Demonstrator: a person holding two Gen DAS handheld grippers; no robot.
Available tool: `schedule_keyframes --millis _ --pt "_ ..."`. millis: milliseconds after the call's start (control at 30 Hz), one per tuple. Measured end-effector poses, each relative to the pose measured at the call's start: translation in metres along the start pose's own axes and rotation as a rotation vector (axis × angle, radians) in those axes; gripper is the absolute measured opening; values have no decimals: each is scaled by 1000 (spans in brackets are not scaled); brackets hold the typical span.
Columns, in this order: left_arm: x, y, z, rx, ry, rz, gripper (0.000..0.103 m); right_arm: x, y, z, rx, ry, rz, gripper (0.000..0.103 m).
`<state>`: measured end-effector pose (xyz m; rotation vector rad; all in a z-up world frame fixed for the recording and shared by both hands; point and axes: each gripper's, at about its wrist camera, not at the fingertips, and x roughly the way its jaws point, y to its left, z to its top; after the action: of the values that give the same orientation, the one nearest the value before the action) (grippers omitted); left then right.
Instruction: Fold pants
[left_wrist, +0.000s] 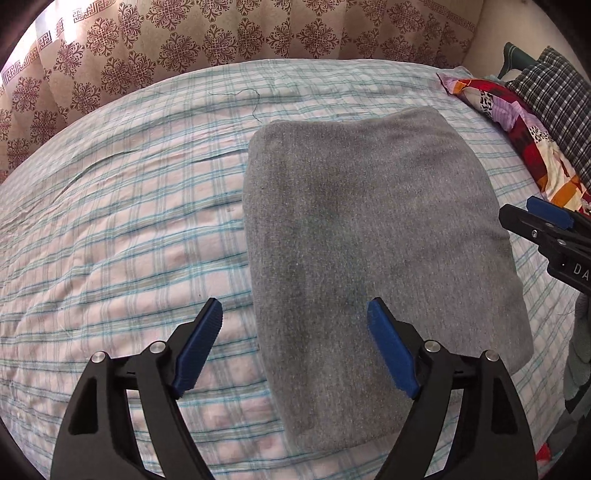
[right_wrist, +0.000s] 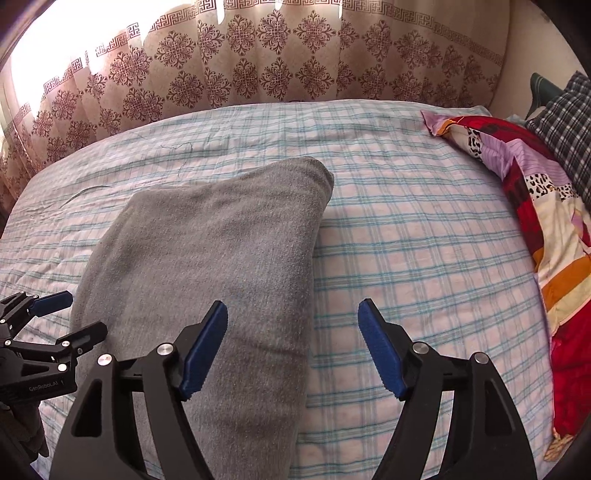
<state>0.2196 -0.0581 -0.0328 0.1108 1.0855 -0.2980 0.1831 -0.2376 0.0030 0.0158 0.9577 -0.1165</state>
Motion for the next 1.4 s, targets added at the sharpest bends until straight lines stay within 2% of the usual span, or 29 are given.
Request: schedule_keyframes --millis 200,433,533,867,1233,1300,1400 --pt "-23 -12 -17 6 -54 34 96 -24 1 -14 -6 -16 -12 74" --pt "-51 -23 -26 3 -120 74 98 -47 3 -35 -16 -31 -27 76" --pt "-58 -27 -31 -3 -126 70 98 -56 2 -45 -14 -38 -20 81" --pt "-82 -43 -45 11 -153 60 100 -79 3 -66 -31 -56 -19 82" --pt "-97 -53 -51 29 -179 193 100 -98 3 -80 -28 -113 -17 94" --pt "-101 -53 -51 24 -187 199 100 -99 3 -81 -26 -117 -14 95" --pt "-105 -53 -50 13 -187 229 100 -101 7 -82 -41 -121 -44 97"
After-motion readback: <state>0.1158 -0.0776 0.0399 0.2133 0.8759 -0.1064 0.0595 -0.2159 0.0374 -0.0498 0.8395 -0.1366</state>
